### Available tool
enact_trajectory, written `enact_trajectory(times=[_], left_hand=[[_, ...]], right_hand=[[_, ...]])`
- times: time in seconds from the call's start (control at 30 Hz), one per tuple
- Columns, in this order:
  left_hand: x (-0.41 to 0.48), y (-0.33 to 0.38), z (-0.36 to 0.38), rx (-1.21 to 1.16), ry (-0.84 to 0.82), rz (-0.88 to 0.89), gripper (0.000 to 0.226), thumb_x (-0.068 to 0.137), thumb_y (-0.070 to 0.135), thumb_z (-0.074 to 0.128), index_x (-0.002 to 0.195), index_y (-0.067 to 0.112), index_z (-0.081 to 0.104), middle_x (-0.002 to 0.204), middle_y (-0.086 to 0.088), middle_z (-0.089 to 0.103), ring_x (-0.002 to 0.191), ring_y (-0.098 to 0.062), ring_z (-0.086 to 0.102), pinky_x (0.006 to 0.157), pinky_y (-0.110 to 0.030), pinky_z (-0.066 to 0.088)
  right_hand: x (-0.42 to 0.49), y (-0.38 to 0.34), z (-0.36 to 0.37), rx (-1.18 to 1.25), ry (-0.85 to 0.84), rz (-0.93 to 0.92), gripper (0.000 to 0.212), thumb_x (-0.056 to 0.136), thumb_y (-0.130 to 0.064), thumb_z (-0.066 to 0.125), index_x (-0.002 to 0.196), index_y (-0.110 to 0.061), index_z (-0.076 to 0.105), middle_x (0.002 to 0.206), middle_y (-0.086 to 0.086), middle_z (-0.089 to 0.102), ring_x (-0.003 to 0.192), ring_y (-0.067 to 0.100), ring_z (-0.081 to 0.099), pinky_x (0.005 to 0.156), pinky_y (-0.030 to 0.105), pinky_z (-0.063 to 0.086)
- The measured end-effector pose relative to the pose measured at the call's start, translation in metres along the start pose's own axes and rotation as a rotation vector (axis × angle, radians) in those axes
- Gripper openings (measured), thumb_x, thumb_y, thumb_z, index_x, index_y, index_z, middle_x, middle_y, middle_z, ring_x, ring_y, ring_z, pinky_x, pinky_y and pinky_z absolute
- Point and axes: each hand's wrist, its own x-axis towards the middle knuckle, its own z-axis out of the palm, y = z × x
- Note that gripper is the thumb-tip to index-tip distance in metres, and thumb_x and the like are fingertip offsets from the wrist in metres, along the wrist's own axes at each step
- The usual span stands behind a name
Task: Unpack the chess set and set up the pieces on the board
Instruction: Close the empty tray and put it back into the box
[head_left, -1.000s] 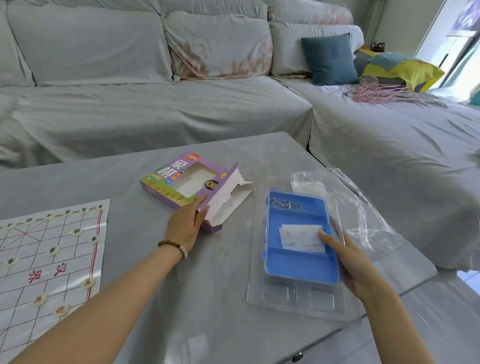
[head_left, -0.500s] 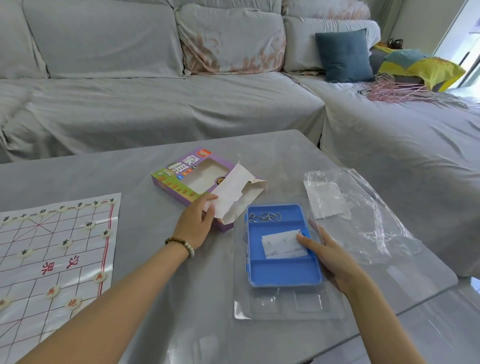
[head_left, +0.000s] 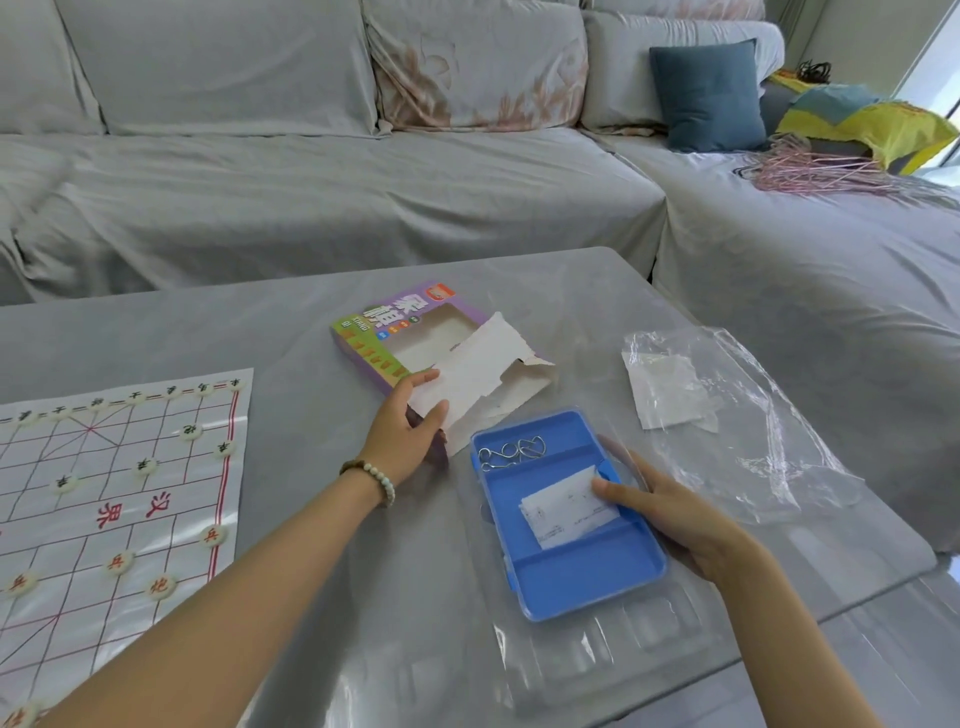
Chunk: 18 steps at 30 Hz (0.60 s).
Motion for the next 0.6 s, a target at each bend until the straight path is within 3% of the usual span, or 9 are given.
enact_trajectory(times=[0.03, 0.1, 0.17, 0.23, 0.33, 0.5, 0.6], left_hand=[[0.0, 0.001, -0.002, -0.019, 0.004, 0.001, 0.028, 0.091, 0.018, 0.056, 0.117, 0.029, 0.053, 0.116, -0.01, 0.062, 0.09, -0.026, 0.063, 0.086, -0.039, 0.052], [-0.002, 0.003, -0.004, -0.038, 0.001, -0.003, 0.024, 0.092, 0.016, 0.054, 0.111, 0.03, 0.057, 0.106, -0.015, 0.065, 0.06, -0.021, 0.064, 0.066, -0.029, 0.056], [-0.004, 0.005, -0.006, -0.071, 0.012, -0.006, 0.022, 0.092, 0.014, 0.054, 0.108, 0.028, 0.06, 0.118, -0.007, 0.061, 0.045, -0.012, 0.058, 0.051, -0.022, 0.052], [-0.004, 0.006, -0.007, -0.096, 0.029, -0.008, 0.022, 0.093, 0.011, 0.053, 0.106, 0.026, 0.062, 0.121, -0.004, 0.06, 0.045, -0.008, 0.057, 0.05, -0.02, 0.051], [-0.003, 0.005, -0.007, -0.097, 0.063, -0.011, 0.024, 0.092, 0.009, 0.053, 0.105, 0.027, 0.063, 0.124, 0.001, 0.058, 0.059, -0.001, 0.061, 0.056, -0.014, 0.051], [-0.005, 0.003, -0.006, -0.141, 0.109, -0.041, 0.027, 0.092, 0.008, 0.054, 0.1, 0.031, 0.065, 0.111, -0.003, 0.066, 0.059, -0.022, 0.051, 0.051, -0.016, 0.05], [-0.003, 0.005, -0.007, -0.126, 0.078, -0.046, 0.027, 0.092, 0.01, 0.054, 0.095, 0.034, 0.066, 0.097, -0.001, 0.07, 0.061, -0.029, 0.051, 0.053, -0.03, 0.054]], right_hand=[[-0.001, -0.001, 0.003, -0.014, -0.017, 0.005, 0.059, 0.081, -0.029, 0.068, 0.127, -0.051, 0.039, 0.115, 0.006, 0.065, 0.092, 0.027, 0.069, 0.077, 0.045, 0.057], [-0.001, -0.002, 0.007, -0.039, -0.049, 0.009, 0.052, 0.083, -0.029, 0.066, 0.122, -0.053, 0.042, 0.112, 0.004, 0.066, 0.091, 0.025, 0.07, 0.073, 0.041, 0.057], [-0.001, -0.004, 0.01, -0.048, -0.076, 0.012, 0.046, 0.085, -0.028, 0.064, 0.116, -0.055, 0.044, 0.107, 0.002, 0.068, 0.091, 0.023, 0.07, 0.07, 0.039, 0.057], [-0.002, -0.005, 0.011, -0.055, -0.085, 0.015, 0.044, 0.085, -0.028, 0.063, 0.114, -0.056, 0.044, 0.106, 0.002, 0.069, 0.091, 0.022, 0.07, 0.069, 0.038, 0.057], [-0.004, -0.006, 0.011, -0.054, -0.093, 0.001, 0.044, 0.085, -0.026, 0.063, 0.114, -0.054, 0.045, 0.103, 0.002, 0.07, 0.091, 0.023, 0.07, 0.069, 0.038, 0.057], [-0.009, -0.008, 0.014, -0.054, -0.157, 0.005, 0.047, 0.085, -0.018, 0.063, 0.121, -0.041, 0.043, 0.109, 0.011, 0.069, 0.099, 0.028, 0.067, 0.077, 0.041, 0.057], [-0.009, -0.008, 0.019, -0.108, -0.157, -0.015, 0.041, 0.086, -0.024, 0.062, 0.119, -0.038, 0.042, 0.107, 0.01, 0.069, 0.096, 0.026, 0.068, 0.079, 0.04, 0.057]])
